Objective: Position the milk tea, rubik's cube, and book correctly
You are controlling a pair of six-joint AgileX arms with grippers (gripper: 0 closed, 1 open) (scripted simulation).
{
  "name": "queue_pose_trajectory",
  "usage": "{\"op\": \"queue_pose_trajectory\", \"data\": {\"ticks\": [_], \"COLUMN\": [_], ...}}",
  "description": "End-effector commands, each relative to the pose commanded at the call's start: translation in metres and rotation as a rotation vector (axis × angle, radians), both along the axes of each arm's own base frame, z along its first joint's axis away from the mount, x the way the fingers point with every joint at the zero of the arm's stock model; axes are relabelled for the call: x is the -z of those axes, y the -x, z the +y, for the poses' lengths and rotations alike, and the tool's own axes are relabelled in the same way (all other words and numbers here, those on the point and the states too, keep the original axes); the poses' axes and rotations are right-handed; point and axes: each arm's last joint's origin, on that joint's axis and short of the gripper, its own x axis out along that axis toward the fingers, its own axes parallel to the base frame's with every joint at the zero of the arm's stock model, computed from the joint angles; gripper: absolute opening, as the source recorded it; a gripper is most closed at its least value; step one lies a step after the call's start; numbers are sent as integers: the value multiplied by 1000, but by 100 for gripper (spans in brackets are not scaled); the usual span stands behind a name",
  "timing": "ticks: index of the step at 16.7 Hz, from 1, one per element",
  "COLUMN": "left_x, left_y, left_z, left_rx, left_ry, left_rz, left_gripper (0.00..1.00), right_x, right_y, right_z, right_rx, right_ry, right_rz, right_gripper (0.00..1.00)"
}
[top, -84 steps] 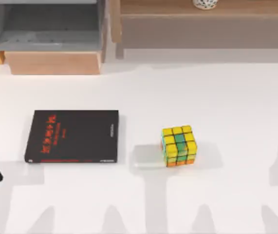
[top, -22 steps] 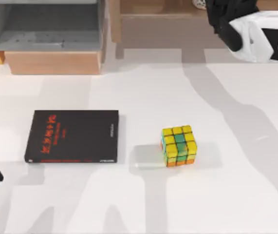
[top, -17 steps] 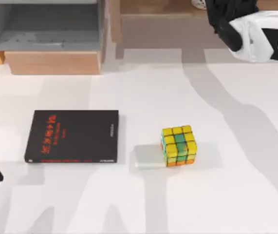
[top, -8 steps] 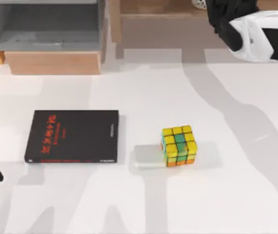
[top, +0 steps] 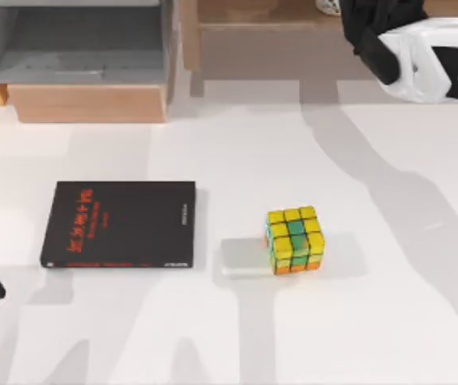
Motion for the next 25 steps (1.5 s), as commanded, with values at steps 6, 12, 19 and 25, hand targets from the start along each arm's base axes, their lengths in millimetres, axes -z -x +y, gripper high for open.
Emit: {"op": "queue_pose_trajectory", "data": {"ticks": [6, 12, 19, 25], "left_x": [0, 0, 0, 0], "left_y": [0, 0, 0, 0], "left_z": [0, 0, 0, 0], "left_rx": [0, 0, 0, 0], "left_ry": [0, 0, 0, 0], "left_rz": [0, 0, 0, 0], "left_gripper": [100, 100, 100, 100], "right_x": [-4, -9, -22, -26], "right_y": [48, 79, 81, 84], "right_z": [0, 1, -28, -164], "right_rx": [7, 0, -30, 46], "right_ry": [12, 0, -37, -36], "right_rz": [13, 1, -48, -135], "right_gripper": [0, 0, 0, 0]}}
